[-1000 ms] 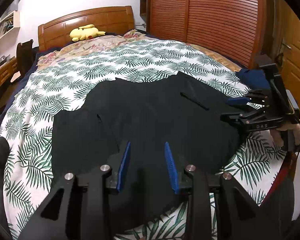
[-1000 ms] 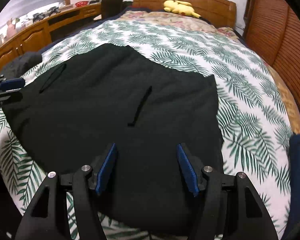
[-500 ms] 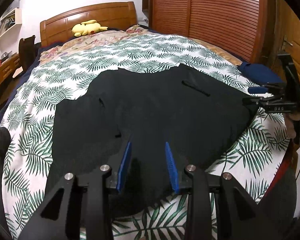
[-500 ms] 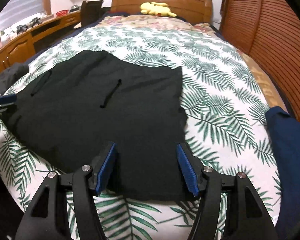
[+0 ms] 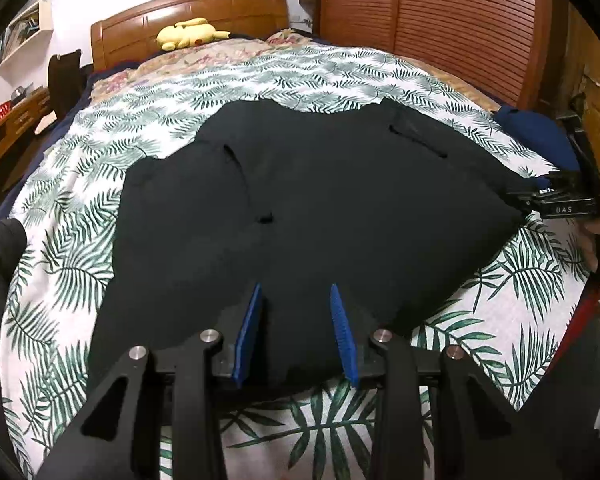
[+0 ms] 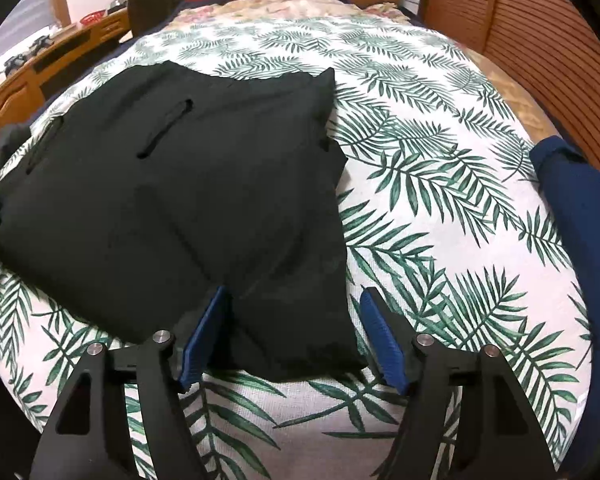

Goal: Fold large clothes

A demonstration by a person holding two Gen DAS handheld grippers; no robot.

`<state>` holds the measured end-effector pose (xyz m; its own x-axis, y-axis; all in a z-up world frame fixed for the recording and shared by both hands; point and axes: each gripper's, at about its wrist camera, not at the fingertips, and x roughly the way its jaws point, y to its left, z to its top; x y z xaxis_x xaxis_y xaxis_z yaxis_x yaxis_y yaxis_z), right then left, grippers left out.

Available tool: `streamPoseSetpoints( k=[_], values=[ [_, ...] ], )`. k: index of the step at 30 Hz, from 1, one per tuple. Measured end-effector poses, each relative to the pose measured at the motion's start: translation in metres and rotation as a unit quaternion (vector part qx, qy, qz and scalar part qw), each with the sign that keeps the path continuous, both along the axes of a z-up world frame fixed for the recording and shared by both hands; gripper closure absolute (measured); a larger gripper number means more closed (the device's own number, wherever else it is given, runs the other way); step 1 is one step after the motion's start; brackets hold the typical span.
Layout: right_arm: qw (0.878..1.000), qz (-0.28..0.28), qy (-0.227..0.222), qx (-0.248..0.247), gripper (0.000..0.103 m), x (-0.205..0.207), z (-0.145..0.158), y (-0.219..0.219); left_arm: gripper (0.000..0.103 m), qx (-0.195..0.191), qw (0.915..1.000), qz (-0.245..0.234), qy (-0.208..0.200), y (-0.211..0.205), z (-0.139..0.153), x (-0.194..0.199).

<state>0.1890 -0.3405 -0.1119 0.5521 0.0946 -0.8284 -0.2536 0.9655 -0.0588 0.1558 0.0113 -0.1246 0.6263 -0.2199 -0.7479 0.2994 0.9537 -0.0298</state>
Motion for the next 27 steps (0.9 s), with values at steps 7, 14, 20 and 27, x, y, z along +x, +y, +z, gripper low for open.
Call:
streamPoseSetpoints(
  k=[7,14,20,27],
  values=[
    [1.000,-0.003,0.008,0.017,0.030,0.001,-0.007,-0.002,0.069,0.003,0.9999,0.001,0.013,-0.002,-0.008,0.005],
    [1.000,0.001,0.010,0.020,0.037,-0.002,-0.010,0.001,0.069,-0.021,0.9994,0.004,0.026,0.003,-0.010,0.008],
    [0.999,0.014,0.010,0.032,0.055,-0.007,-0.009,0.005,0.069,-0.018,0.9995,0.005,0.026,0.002,-0.009,0.008],
    [0.999,0.025,0.006,0.038,0.065,-0.009,-0.009,0.008,0.069,-0.028,0.9996,0.004,-0.003,-0.002,0.006,0.007]
  ],
)
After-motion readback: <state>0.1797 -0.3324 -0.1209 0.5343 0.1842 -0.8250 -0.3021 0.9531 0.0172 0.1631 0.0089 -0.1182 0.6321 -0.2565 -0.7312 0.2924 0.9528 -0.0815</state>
